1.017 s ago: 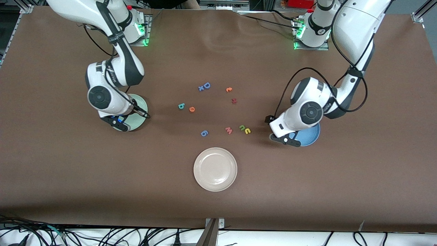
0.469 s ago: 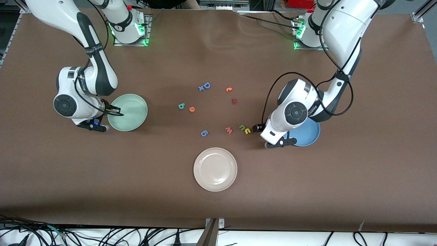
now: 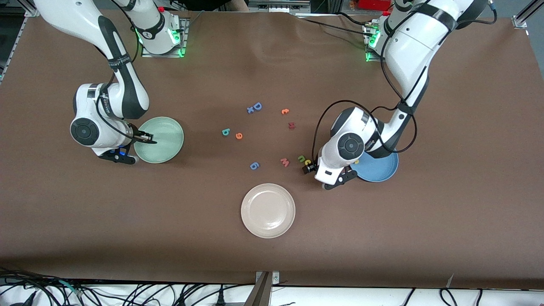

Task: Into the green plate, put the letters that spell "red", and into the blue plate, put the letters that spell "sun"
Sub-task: 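Grasp the U with the left gripper while the right gripper reaches the g, then carry the U to the blue plate while the right gripper grasps the g, then release the U in the blue plate while the right gripper drops the g, then reach the green U and orange e with the left and right grippers, then carry the U to the blue plate while the right gripper grasps the e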

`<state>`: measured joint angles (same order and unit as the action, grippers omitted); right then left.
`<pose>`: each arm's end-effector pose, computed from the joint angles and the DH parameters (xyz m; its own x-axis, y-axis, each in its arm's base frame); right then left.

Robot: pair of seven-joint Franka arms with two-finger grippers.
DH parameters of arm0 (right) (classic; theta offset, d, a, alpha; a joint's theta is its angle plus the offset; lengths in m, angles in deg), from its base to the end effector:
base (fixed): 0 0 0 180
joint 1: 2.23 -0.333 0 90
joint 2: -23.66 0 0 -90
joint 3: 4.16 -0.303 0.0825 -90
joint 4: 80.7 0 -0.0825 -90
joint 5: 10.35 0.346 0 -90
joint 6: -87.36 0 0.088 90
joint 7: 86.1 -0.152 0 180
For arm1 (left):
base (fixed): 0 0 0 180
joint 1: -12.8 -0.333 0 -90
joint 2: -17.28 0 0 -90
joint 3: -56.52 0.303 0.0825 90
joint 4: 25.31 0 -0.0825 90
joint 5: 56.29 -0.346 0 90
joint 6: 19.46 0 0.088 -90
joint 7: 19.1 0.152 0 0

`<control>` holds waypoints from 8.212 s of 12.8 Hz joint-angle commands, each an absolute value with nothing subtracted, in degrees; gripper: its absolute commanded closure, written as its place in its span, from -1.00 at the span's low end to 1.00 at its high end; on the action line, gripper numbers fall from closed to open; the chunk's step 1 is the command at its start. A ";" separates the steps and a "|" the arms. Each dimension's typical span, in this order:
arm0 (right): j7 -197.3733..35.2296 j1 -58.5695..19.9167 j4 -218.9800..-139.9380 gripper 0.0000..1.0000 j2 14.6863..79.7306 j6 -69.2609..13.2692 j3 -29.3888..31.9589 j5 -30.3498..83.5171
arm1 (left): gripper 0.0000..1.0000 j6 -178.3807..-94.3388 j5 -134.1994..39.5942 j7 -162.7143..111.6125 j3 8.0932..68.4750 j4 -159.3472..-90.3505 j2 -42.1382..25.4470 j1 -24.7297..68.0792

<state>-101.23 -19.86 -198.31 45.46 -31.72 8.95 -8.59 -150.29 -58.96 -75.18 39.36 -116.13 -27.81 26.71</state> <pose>0.5063 0.0401 0.2063 0.9265 -0.2157 -0.3083 -0.1766 -0.9728 0.1497 0.5689 -0.3190 0.1564 0.8735 0.4528 -0.1790 0.4677 -0.8825 0.0498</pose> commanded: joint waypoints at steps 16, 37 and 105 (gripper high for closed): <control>-143.67 -26.92 -197.86 -0.96 50.81 -45.79 -11.28 -8.24 | 0.45 -153.05 -59.46 -76.93 40.09 -115.93 -30.01 29.50; -140.16 -27.98 -198.39 0.27 54.59 -51.95 -13.39 -8.42 | 0.69 -131.19 -59.37 -46.28 40.09 -113.90 -22.72 16.76; -146.31 -43.27 -194.08 -0.39 57.76 -61.35 -2.14 0.81 | 0.76 -129.42 -68.51 -16.37 32.26 -121.55 -13.14 8.68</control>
<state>-146.14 -42.66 -195.31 56.09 -59.90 -2.53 0.84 -131.83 -70.16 -17.43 32.74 -118.87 -16.07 10.43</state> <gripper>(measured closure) 0.304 0.740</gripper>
